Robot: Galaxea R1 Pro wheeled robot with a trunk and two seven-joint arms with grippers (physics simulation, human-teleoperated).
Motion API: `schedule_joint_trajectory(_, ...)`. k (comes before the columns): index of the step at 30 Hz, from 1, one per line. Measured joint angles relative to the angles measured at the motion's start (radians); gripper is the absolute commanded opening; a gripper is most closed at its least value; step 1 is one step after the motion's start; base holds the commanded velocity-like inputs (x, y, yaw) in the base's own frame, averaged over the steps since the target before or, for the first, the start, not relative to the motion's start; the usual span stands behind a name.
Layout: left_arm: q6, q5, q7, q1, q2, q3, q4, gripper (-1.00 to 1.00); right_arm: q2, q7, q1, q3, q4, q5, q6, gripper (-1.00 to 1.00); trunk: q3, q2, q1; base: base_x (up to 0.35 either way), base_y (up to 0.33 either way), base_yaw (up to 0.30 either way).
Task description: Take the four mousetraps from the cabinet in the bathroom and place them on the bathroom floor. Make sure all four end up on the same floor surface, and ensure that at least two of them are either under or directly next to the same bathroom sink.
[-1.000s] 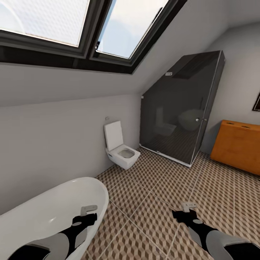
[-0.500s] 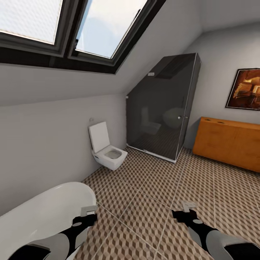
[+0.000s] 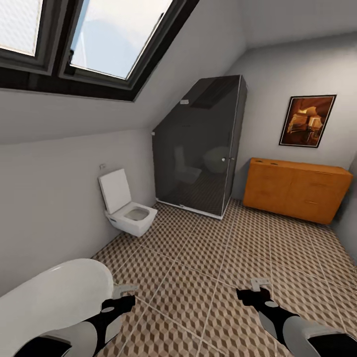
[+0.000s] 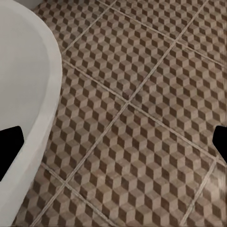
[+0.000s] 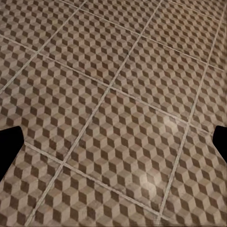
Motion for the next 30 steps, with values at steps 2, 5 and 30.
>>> schedule_joint_trajectory(2, 0.0, 0.0, 0.0, 0.001, -0.001, 0.0, 0.0, 1.0, 0.0, 0.0, 0.0, 0.0, 0.0, 0.0, 0.0, 1.0, 0.0, 0.0, 0.0, 0.0, 0.0, -0.277)
schedule_joint_trajectory(5, 0.0, 0.0, 0.0, 0.002, -0.004, 0.0, 0.0, 1.0, 0.0, 0.0, 0.0, 0.0, 0.0, 0.0, 0.0, 1.0, 0.0, 0.0, 0.0, 0.026, 0.0, -0.277)
schedule_joint_trajectory(30, 0.004, -0.002, 0.006, 0.003, -0.009, 0.0, 0.0, 1.0, 0.0, 0.0, 0.0, 0.0, 0.0, -0.001, 0.0, 1.0, 0.0, 0.0, 0.0, 0.298, 0.0, -0.273)
